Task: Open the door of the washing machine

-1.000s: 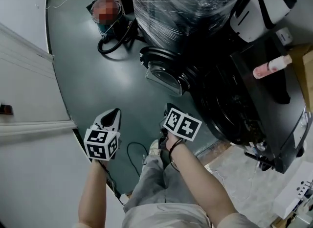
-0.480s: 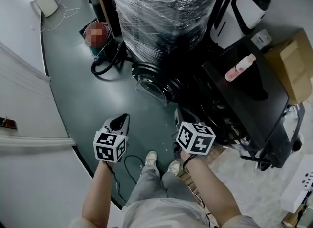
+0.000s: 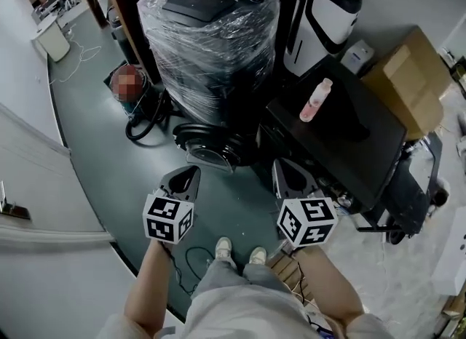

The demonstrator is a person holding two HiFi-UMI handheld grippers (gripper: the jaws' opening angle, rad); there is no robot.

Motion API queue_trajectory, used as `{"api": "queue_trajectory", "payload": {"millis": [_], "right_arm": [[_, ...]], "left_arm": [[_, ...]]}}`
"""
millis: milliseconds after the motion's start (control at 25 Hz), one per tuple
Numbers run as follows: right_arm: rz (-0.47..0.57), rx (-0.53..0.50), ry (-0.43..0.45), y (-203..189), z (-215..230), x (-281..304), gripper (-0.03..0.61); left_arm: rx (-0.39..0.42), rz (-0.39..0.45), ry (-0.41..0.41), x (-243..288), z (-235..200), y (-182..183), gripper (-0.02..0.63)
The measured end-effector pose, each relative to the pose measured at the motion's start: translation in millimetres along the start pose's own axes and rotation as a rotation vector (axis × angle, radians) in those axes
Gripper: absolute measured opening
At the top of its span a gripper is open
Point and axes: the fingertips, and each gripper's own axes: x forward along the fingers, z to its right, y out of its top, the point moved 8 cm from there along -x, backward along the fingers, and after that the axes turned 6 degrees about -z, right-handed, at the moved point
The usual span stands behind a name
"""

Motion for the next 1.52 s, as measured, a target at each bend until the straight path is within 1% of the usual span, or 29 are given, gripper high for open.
{"api": "queue_trajectory", "payload": {"millis": [120, 280, 360, 520, 640, 760, 840, 920, 1000, 1160, 1320, 1520], "right_arm": [[0.057, -0.039, -0.014, 14, 10, -30, 0.029], [0.112, -0.067, -0.027, 28, 19, -66, 0.028], [0.132, -0.066, -0.028, 35, 21, -84, 0.028], [0.191, -0.085, -0.036, 50, 25, -119, 0.028], [0.237, -0.125, -0.035, 63, 25, -144, 0.028], [0.264, -0.186, -0.056, 71, 24, -165, 0.028], [0.272, -0.231, -0.079, 75, 22, -178, 0.028], [0.287, -0.254, -0.096, 80, 20, -191, 0.028], [0.308, -0.255, -0.1, 84, 20, -202, 0.028], [0.353, -0.262, -0.096, 89, 16, -223, 0.028], [0.391, -0.275, -0.105, 87, 12, -240, 0.028], [0.39, -0.269, -0.126, 82, 8, -253, 0.026]], "left_arm": [[-0.008, 0.061, -0.039, -5, 21, 30, 0.023], [0.075, 0.129, -0.061, -14, 50, 64, 0.023], [0.098, 0.161, -0.084, -21, 63, 79, 0.023], [0.156, 0.246, -0.102, -37, 85, 110, 0.023], [0.208, 0.289, -0.122, -48, 103, 131, 0.023], [0.259, 0.333, -0.149, -58, 122, 147, 0.023], [0.28, 0.361, -0.17, -63, 134, 154, 0.023], [0.308, 0.386, -0.182, -67, 146, 160, 0.023], [0.333, 0.401, -0.202, -70, 158, 164, 0.023], [0.346, 0.424, -0.271, -82, 178, 170, 0.023], [0.373, 0.439, -0.297, -88, 190, 170, 0.023], [0.381, 0.437, -0.323, -91, 196, 167, 0.023]]}}
